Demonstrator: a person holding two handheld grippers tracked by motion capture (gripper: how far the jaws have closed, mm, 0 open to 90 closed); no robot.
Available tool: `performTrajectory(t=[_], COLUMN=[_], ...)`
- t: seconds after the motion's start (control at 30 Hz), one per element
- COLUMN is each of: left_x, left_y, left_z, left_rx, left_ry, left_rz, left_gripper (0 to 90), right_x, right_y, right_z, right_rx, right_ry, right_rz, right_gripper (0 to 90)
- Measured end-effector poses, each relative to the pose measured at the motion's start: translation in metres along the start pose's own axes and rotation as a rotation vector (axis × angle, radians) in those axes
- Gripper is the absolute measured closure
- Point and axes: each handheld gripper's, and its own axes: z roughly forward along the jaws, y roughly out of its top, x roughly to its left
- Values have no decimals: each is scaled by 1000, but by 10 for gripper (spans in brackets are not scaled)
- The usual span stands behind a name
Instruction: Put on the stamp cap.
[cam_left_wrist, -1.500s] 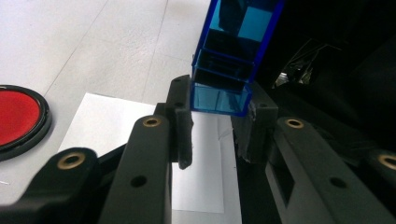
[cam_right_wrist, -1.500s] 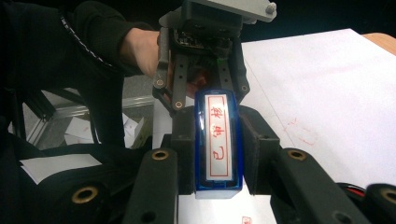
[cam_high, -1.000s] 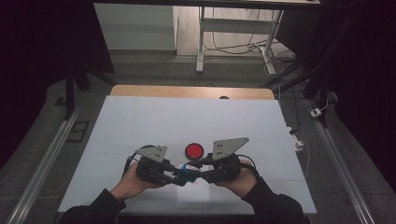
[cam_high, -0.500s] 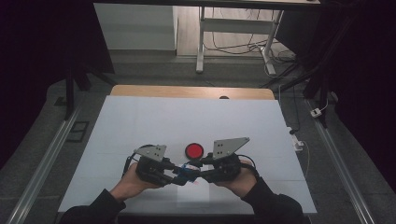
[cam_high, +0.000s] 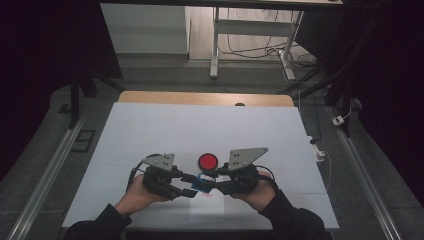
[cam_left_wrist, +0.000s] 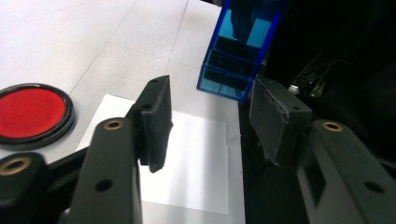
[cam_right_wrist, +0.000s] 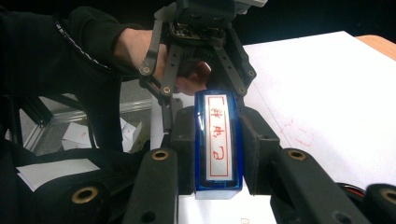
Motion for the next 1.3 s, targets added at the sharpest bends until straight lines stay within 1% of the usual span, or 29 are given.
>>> performTrajectory(t=[0.17, 0.23, 0.33, 0.4, 0.57, 0.67, 0.8, 1.13, 1.3], left_x=[-3, -5, -8, -11, -16, -20, -24, -35, -41], left_y=[-2, -2, -3, -3, -6, -7, -11, -22, -27], left_z=[-2, -3, -5, -7, -14, -19, -26, -37, -43], left_rx=[25, 51, 60, 68, 58, 59, 57, 64, 57], left_ry=[56, 90, 120, 152, 213, 261, 312, 408, 426], left_rz=[-7, -14, -21, -28, -57, -70, -88, -132, -163], left_gripper=[408, 405, 393, 374, 305, 258, 207, 89, 53], right_x=[0, 0, -1, -1, -2, -2, -3, -5, -6], right_y=[-1, -1, -2, -2, -4, -4, -5, -7, -8], right_z=[0, -1, -1, -1, -2, -2, -3, -4, -4], right_rx=[4, 7, 11, 18, 24, 26, 36, 59, 66], right_ry=[-16, -28, -31, -40, -57, -65, -78, -101, -111], right_rz=[4, 4, 6, 2, 10, 17, 26, 31, 36], right_gripper=[702, 702, 702, 702, 702, 702, 702, 702, 701])
